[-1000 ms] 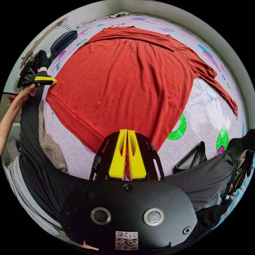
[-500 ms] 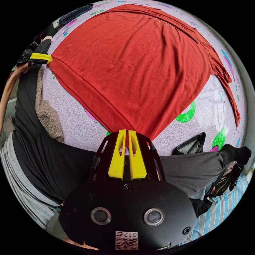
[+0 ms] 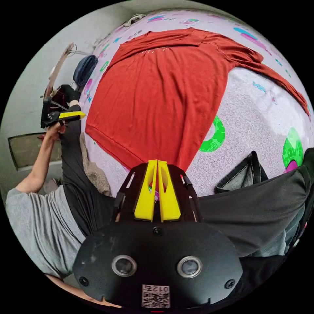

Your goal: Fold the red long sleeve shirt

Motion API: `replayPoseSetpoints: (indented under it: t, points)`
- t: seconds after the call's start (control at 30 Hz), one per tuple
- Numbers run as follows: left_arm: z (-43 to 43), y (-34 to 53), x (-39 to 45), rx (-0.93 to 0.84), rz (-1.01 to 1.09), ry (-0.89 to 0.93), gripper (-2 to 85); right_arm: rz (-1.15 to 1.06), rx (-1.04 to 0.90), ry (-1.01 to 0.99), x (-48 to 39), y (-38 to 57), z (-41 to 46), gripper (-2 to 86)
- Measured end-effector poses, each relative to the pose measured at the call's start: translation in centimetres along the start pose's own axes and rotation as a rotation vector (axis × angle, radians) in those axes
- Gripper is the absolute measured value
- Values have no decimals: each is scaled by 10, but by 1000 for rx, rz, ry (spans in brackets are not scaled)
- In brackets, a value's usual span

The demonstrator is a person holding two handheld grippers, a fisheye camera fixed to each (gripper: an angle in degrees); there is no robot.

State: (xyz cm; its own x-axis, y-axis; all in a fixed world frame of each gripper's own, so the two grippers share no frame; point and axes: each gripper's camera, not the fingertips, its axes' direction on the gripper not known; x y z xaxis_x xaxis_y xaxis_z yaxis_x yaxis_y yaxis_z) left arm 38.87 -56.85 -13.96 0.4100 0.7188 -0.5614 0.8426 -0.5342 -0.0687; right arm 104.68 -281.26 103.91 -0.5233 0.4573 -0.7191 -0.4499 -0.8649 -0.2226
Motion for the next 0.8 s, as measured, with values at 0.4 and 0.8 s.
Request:
replayPoseSetpoints:
  t: [0.4, 0.8]
  points:
    - [74, -170, 109, 172, 165, 123, 7, 670, 696, -75, 172, -63, -166, 2]
    - [108, -191, 95, 75, 167, 175, 8, 1006, 966, -71, 231, -125, -165, 71]
